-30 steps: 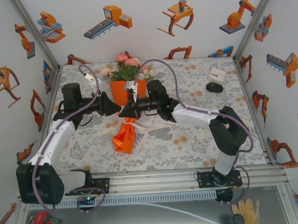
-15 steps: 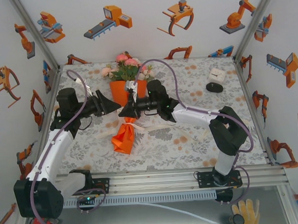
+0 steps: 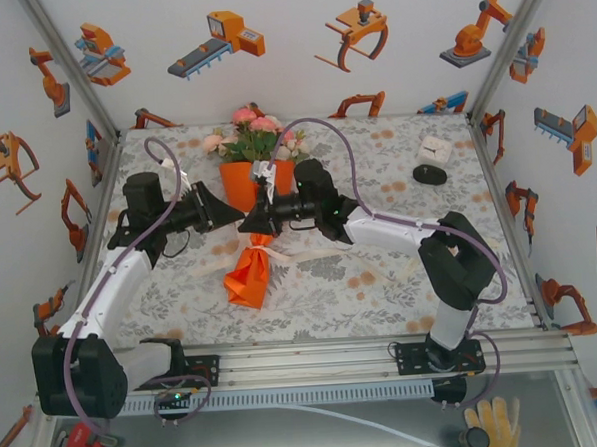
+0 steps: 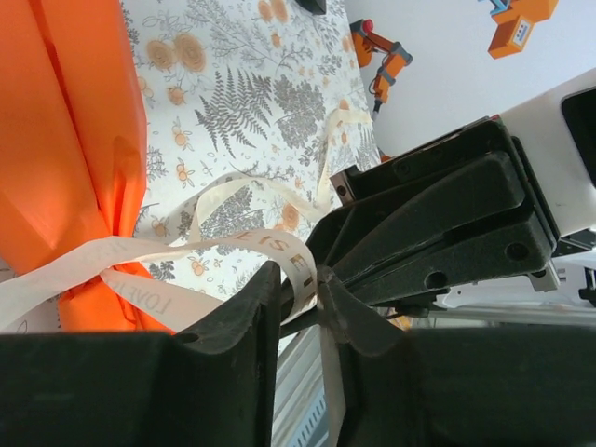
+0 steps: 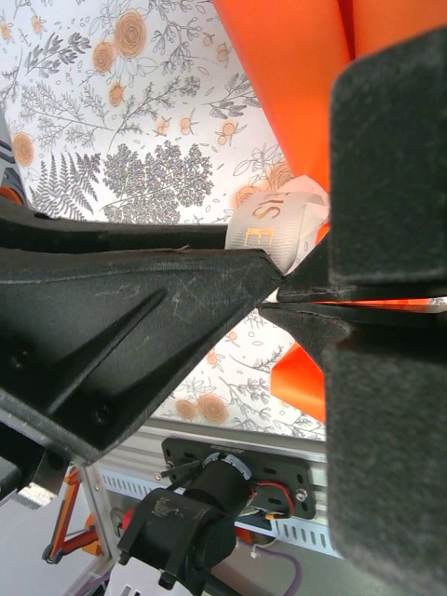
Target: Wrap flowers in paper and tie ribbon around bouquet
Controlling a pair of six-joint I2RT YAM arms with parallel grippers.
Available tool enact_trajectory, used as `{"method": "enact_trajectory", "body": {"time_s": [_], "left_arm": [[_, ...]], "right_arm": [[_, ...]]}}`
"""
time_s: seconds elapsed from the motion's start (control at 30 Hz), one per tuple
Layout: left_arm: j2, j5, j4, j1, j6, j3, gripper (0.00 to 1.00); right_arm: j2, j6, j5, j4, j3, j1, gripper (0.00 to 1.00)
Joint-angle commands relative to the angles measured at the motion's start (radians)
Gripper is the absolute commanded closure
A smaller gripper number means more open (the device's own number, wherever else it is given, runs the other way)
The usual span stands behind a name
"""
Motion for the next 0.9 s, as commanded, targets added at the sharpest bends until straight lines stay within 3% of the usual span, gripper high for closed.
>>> {"method": "enact_trajectory", "body": {"time_s": [0.0, 0.03, 0.13, 0.2, 0.27, 0.37, 0.47, 0.53, 0.6, 0.67, 0.77, 0.87], "left_arm": [[-0.013, 0.037, 0.016, -0.011, 0.002, 0.021, 0.91], [-0.017, 0.040, 0.025, -0.011, 0.000, 0.017, 1.00], [-0.045, 0.036, 0.042, -0.011, -0.005, 0.015, 1.00], [-0.067, -0.001, 0.038, -0.011, -0.010, 0.015, 1.00], [-0.073, -0.016, 0.029, -0.011, -0.007, 0.021, 1.00], [-0.069, -0.013, 0.030, -0.013, -0.009, 0.027, 1.00], [-0.071, -0.013, 0.025, -0.016, -0.003, 0.028, 1.00], [-0.073, -0.013, 0.018, -0.018, 0.005, 0.031, 1.00], [-0.077, -0.006, 0.017, -0.021, 0.013, 0.031, 1.00], [-0.080, -0.005, 0.013, -0.025, 0.019, 0.031, 1.00], [-0.088, -0.007, -0.002, -0.033, 0.039, 0.030, 1.00], [-0.103, -0.009, -0.024, -0.039, 0.062, 0.028, 1.00]], "right_arm": [[0.006, 0.007, 0.000, 0.050, 0.031, 0.001, 1.00], [0.006, 0.007, 0.001, 0.050, 0.030, 0.000, 1.00], [0.002, 0.007, 0.018, 0.050, 0.026, 0.001, 1.00], [-0.026, 0.015, 0.061, 0.049, 0.006, 0.000, 0.69], [-0.093, 0.013, 0.139, 0.040, -0.054, 0.000, 0.53], [-0.256, -0.003, 0.335, -0.094, -0.168, -0.009, 0.50], [-0.432, 0.040, 0.709, -0.327, -0.272, -0.032, 0.50], [-0.496, 0.169, 0.887, -0.559, -0.287, -0.111, 0.52], [-0.541, 0.422, 0.964, -0.803, -0.310, -0.281, 0.56], [-0.581, 0.549, 0.927, -0.912, -0.374, -0.455, 0.58], [-0.603, 0.639, 0.989, -1.033, -0.421, -0.607, 0.57], [-0.552, 0.635, 0.910, -1.052, -0.446, -0.759, 0.57]]}}
